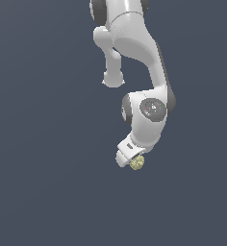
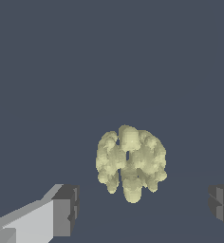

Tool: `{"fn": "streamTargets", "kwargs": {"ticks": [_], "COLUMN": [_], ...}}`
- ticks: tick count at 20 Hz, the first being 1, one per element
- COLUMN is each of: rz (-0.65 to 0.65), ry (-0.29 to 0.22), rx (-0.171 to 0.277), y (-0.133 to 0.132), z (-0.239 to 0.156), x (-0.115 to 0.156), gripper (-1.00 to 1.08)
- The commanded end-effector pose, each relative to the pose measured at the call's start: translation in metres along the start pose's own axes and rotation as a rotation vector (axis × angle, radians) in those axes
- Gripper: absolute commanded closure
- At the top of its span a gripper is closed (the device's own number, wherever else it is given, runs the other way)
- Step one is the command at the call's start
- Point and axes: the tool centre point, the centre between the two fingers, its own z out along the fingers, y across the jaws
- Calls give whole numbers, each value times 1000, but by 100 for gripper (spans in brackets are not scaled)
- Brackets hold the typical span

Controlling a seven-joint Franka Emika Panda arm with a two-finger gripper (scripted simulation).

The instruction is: Pick up the object and move it to a goal position.

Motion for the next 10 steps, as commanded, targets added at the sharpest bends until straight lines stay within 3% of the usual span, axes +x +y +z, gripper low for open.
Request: {"fn": "streamTargets", "kwargs": {"ticks": [1,10], "rz": [-30,-41], "ry": [3,4], "rx": [-1,-1], "y": [-2,-3], "z": [3,11], "x": [6,8], "gripper": [-92,-92]}}
